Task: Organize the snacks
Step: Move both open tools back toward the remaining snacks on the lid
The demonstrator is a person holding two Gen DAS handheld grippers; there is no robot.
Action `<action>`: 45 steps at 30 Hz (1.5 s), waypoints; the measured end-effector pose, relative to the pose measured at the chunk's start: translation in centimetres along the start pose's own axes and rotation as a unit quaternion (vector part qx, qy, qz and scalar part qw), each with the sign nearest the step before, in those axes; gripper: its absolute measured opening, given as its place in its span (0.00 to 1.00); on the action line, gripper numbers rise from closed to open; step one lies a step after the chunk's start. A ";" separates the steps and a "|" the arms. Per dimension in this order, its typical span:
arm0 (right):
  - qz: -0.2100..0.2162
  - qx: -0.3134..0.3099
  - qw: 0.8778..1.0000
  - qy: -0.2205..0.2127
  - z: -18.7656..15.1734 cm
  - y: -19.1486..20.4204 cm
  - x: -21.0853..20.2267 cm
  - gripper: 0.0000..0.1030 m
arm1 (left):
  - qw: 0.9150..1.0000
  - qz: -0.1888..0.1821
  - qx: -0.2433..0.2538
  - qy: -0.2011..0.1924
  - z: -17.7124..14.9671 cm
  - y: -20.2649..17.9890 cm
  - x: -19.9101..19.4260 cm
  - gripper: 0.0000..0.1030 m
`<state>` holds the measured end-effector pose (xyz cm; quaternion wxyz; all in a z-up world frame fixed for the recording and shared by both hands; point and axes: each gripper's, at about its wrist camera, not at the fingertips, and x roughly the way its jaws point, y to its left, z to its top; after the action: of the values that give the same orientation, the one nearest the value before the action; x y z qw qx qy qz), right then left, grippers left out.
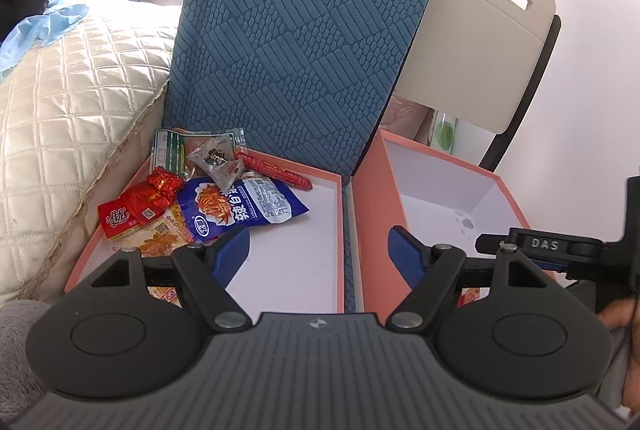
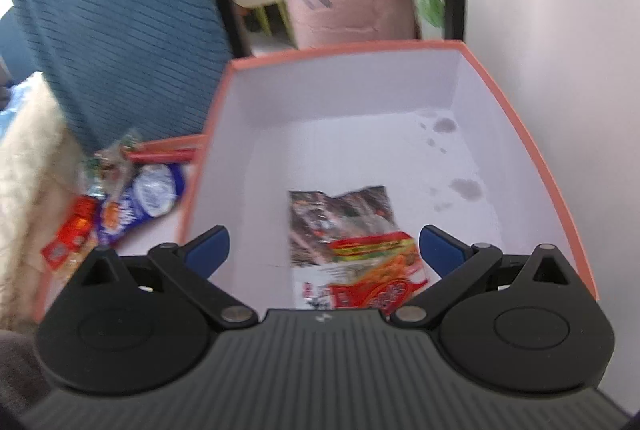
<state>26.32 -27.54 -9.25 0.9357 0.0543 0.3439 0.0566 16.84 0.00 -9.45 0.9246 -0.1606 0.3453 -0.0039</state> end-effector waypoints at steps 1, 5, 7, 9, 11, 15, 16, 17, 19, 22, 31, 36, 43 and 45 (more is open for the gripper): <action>0.009 -0.004 1.000 -0.006 -0.2 0.5 -0.5 1.00 | 1.000 0.000 0.000 0.000 0.0 0.0 0.0 0.78; 0.051 -0.018 0.998 -0.023 -1.2 2.0 -1.8 1.00 | 1.000 0.002 -0.001 0.002 0.1 0.3 0.2 0.78; 0.068 -0.025 0.997 -0.030 -2.0 2.9 -2.3 1.00 | 1.000 0.005 -0.001 0.002 0.1 0.5 0.4 0.78; 0.082 -0.036 0.995 -0.035 -2.6 3.8 -2.5 1.00 | 1.000 0.007 -0.003 0.002 0.3 0.9 0.6 0.78; 0.096 -0.047 0.994 -0.038 -3.1 4.5 -2.4 1.00 | 1.000 0.012 -0.004 0.001 0.6 1.4 1.0 0.78; 0.135 -0.075 0.987 -0.045 -4.1 6.6 -2.4 1.00 | 1.000 0.022 -0.003 -0.004 1.4 2.7 2.0 0.78; 0.146 -0.080 0.985 -0.045 -4.3 7.1 -2.2 1.00 | 1.000 0.025 -0.002 -0.003 1.6 2.9 2.3 0.78; 0.154 -0.084 0.983 -0.045 -4.3 7.6 -2.2 0.99 | 1.000 0.028 -0.001 -0.005 1.9 3.3 2.7 0.78; 0.167 -0.092 0.981 -0.045 -4.4 8.5 -1.9 0.98 | 1.000 0.030 -0.001 -0.007 2.5 4.0 3.4 0.78; 0.175 -0.106 0.978 -0.044 -4.2 10.0 -1.2 0.85 | 0.999 0.029 -0.015 -0.004 3.2 5.5 4.9 0.78; 0.192 -0.113 0.975 -0.022 -3.6 13.4 1.6 0.73 | 0.999 0.021 -0.041 0.019 4.4 9.1 10.4 0.78; 0.188 -0.114 0.975 -0.015 -3.1 14.9 3.4 0.72 | 0.998 0.011 -0.058 0.034 5.1 10.4 13.4 0.78; 0.175 -0.126 0.976 0.002 -3.1 16.6 6.3 0.68 | 0.996 -0.002 -0.075 0.056 6.2 12.1 17.1 0.78; 0.179 -0.122 0.976 0.007 -3.1 16.9 7.1 0.67 | 0.995 0.004 -0.075 0.058 6.4 12.4 18.0 0.78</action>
<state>28.55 -9.63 -13.77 0.9076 0.0005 0.3254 0.2651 33.32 11.55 -20.09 0.8884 -0.2272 0.3987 0.0165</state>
